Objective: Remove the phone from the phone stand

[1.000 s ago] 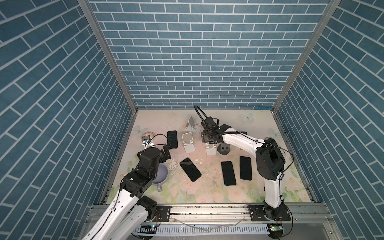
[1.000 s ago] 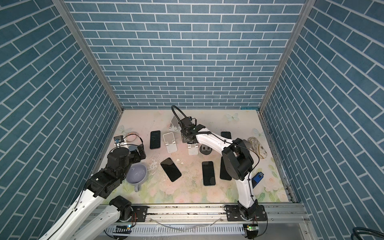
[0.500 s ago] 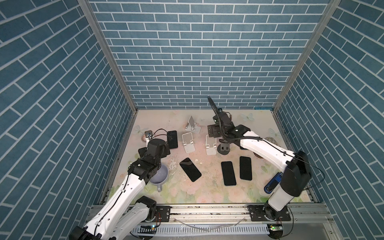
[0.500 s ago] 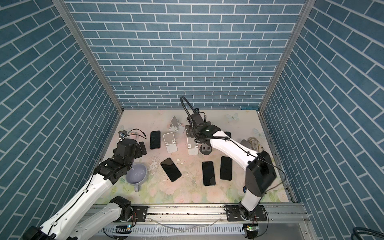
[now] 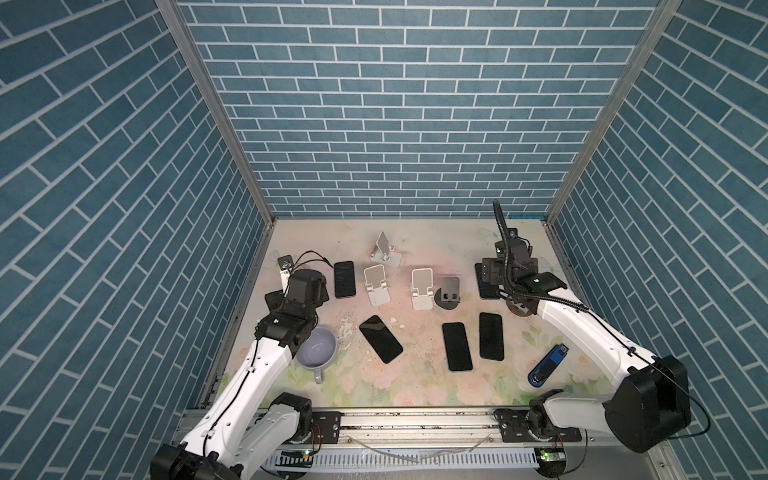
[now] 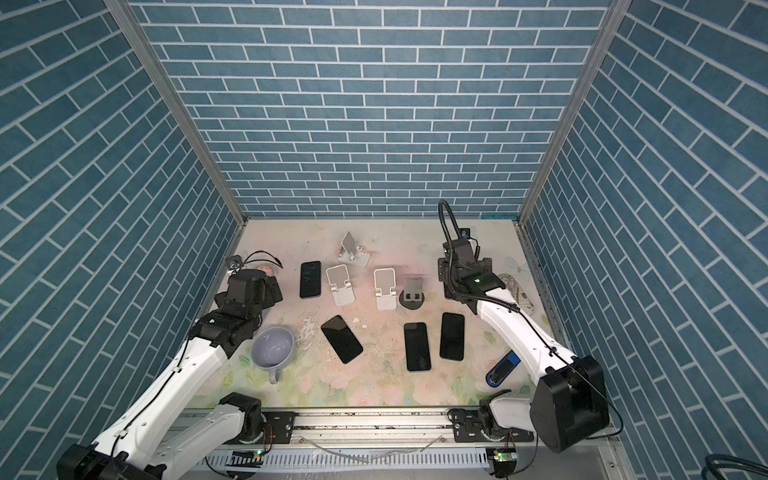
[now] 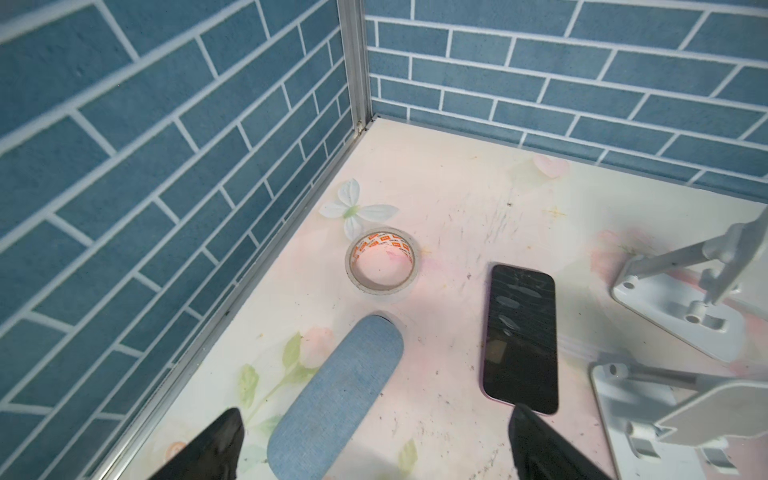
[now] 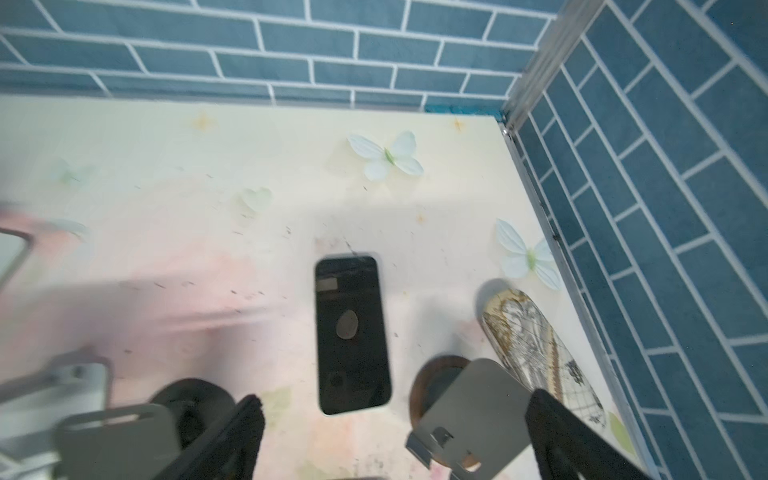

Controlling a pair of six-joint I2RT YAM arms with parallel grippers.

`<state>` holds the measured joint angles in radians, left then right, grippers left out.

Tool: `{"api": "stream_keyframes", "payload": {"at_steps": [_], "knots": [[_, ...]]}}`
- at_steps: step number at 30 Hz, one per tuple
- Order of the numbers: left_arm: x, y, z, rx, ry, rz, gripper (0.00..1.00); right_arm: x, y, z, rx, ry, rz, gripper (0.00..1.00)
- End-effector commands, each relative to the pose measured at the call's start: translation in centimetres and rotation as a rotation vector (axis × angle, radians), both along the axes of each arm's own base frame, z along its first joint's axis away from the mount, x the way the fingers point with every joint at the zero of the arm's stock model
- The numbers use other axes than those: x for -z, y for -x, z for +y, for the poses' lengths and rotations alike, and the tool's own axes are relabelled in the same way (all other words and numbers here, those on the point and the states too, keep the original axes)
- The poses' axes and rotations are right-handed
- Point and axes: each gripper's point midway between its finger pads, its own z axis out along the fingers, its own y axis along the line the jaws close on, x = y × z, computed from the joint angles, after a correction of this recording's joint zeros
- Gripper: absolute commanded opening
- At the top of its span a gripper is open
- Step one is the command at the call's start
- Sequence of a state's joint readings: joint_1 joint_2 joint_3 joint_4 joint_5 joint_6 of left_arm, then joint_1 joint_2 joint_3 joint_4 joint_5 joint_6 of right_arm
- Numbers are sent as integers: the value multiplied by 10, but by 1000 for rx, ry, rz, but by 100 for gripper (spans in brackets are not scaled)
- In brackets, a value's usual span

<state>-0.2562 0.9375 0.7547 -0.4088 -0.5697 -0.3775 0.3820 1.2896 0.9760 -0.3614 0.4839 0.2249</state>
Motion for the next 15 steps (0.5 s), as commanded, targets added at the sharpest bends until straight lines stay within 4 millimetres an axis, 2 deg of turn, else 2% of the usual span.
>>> {"api": "stream_keyframes", "payload": {"at_steps": [1, 6, 9, 15], "knots": [[0, -2, 16, -41, -84, 14, 100, 23, 6, -20, -23, 5, 38, 99], [8, -6, 26, -53, -152, -3, 100, 60, 0, -59, 43, 90, 56, 99], [14, -12, 22, -1, -181, -45, 100, 77, -9, -76, 79, 15, 23, 99], [27, -17, 20, 35, -214, -104, 100, 98, -29, -82, 50, 0, -74, 99]]}}
